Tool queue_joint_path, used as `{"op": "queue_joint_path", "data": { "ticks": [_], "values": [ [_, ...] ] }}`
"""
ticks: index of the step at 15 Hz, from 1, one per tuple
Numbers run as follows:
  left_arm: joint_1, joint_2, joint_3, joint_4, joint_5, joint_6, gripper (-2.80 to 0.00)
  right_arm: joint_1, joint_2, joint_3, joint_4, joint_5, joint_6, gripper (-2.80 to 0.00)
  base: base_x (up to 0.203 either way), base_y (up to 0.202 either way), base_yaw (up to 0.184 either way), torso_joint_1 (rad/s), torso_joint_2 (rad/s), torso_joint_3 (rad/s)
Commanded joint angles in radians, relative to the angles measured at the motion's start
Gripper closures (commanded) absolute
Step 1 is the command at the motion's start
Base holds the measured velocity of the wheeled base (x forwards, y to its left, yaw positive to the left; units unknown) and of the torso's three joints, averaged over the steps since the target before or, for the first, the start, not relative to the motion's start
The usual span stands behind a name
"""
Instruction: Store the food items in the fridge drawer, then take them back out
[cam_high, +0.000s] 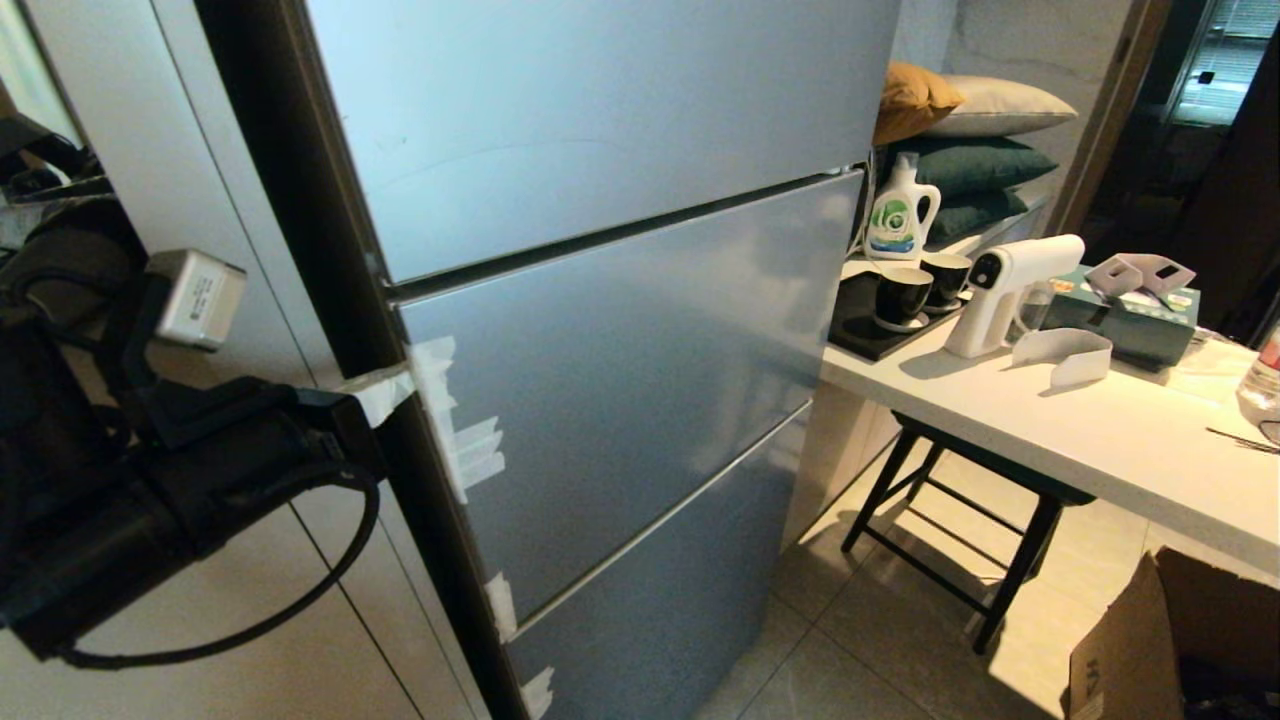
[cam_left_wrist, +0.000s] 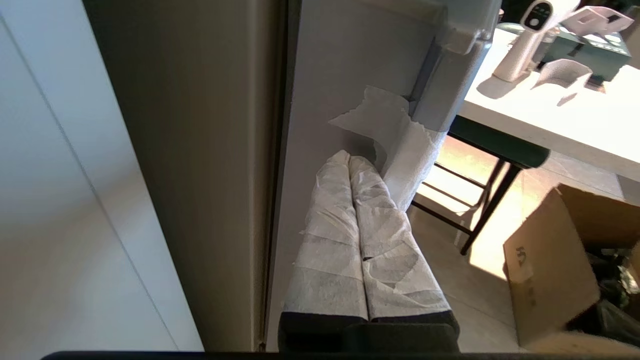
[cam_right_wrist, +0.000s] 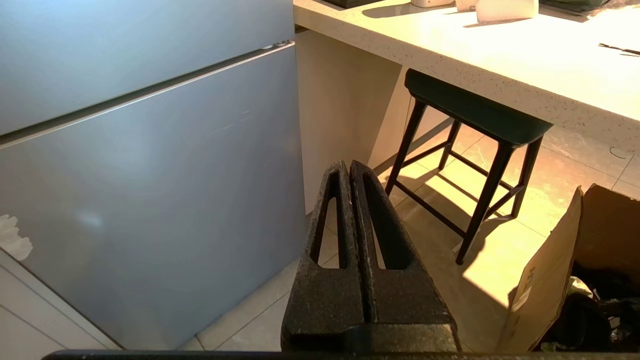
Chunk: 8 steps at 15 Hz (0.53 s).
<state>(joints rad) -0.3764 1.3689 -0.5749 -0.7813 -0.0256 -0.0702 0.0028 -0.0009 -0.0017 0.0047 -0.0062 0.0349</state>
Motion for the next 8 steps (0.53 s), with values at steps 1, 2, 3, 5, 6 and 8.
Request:
{"op": "queue_joint_path", "data": {
  "ticks": [1, 2, 3, 5, 6, 8],
  "values": [
    [-0.027, -0.01, 0.014, -0.004, -0.049, -0.001, 0.0, 0.0, 0.001, 0.0, 0.0, 0.0, 0.0, 0.0, 0.0, 0.0, 0.0, 0.0, 0.0, 0.0],
    [-0.04, -0.018, 0.02, -0.004, -0.056, -0.001, 0.0, 0.0, 0.001, 0.0, 0.0, 0.0, 0.0, 0.0, 0.0, 0.0, 0.0, 0.0, 0.0, 0.0],
    [-0.052, -0.022, 0.024, -0.004, -0.058, -0.005, 0.0, 0.0, 0.001, 0.0, 0.0, 0.0, 0.0, 0.0, 0.0, 0.0, 0.0, 0.0, 0.0, 0.0],
    [-0.1, -0.043, 0.042, -0.004, -0.06, -0.009, 0.0, 0.0, 0.001, 0.0, 0.0, 0.0, 0.0, 0.0, 0.0, 0.0, 0.0, 0.0, 0.0, 0.0],
    [-0.129, -0.057, 0.05, -0.003, -0.06, -0.009, 0.0, 0.0, 0.001, 0.0, 0.0, 0.0, 0.0, 0.0, 0.0, 0.0, 0.0, 0.0, 0.0, 0.0],
    [-0.189, -0.089, 0.068, -0.003, -0.06, -0.007, 0.0, 0.0, 0.001, 0.0, 0.0, 0.0, 0.0, 0.0, 0.0, 0.0, 0.0, 0.0, 0.0, 0.0]
  ]
}}
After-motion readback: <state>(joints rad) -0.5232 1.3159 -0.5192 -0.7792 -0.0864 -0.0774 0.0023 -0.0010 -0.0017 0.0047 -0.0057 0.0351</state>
